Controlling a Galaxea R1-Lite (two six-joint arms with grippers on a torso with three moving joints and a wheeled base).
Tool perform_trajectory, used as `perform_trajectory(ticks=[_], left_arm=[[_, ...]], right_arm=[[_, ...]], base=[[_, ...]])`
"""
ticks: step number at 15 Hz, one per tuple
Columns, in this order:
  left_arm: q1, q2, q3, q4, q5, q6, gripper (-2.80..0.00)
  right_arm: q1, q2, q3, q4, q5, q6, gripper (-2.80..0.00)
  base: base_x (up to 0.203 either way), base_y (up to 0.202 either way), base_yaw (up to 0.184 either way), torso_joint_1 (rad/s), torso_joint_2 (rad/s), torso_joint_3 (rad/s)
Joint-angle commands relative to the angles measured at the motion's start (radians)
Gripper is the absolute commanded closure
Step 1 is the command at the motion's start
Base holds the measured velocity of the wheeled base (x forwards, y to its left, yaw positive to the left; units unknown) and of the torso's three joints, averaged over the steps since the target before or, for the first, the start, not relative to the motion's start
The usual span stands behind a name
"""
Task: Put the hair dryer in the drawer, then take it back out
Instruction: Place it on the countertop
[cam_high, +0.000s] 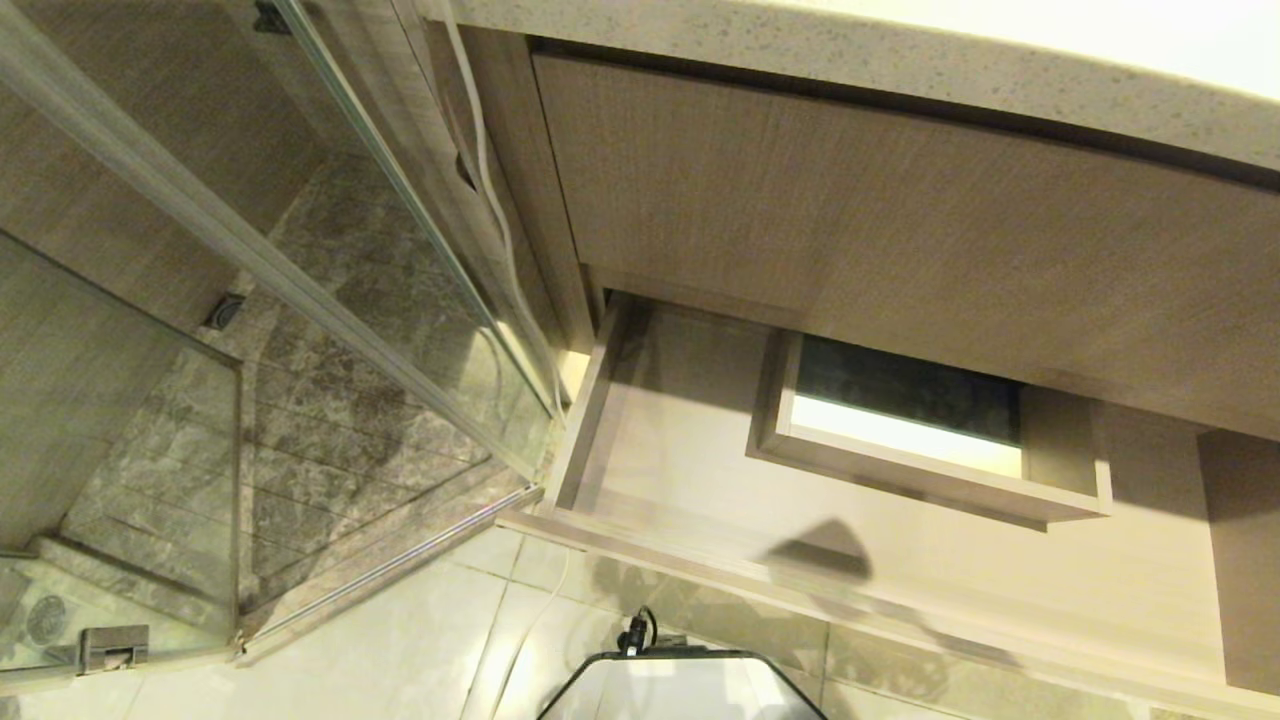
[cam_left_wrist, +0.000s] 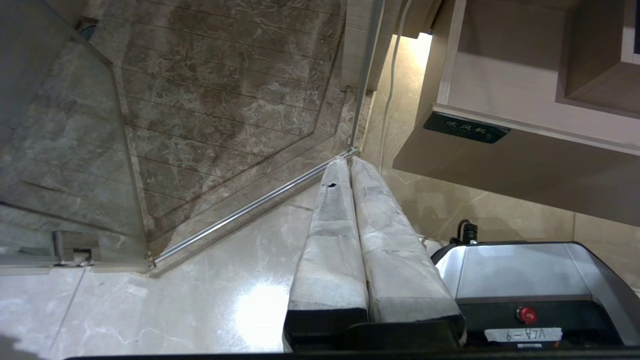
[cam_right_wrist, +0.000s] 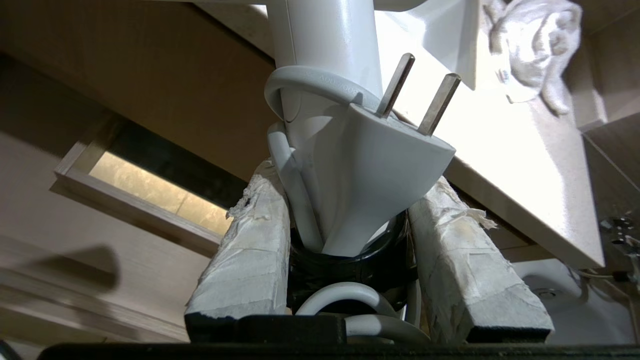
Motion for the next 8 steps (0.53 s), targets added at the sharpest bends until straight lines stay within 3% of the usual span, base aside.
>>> perform_trajectory(ticks=[1,5,8], left_arm=[[0.0,0.0,0.0,0.0,0.0,0.0,0.0],[0.0,0.0,0.0,0.0,0.0,0.0,0.0],[0.0,0.0,0.0,0.0,0.0,0.0,0.0]], right_arm=[[0.0,0.005,-0.002,0.002,-0.002,-0.002,0.0],[0.0,0.004,-0.003,0.002,0.0,-0.001,0.0],[0.0,0.004,-0.003,0.002,-0.002,-0.001,0.0]], base=[[0.0,0.0,0.0,0.0,0.0,0.0],[0.0,0.0,0.0,0.0,0.0,0.0],[0.0,0.006,-0.142,-0.001,0.0,-0.001]])
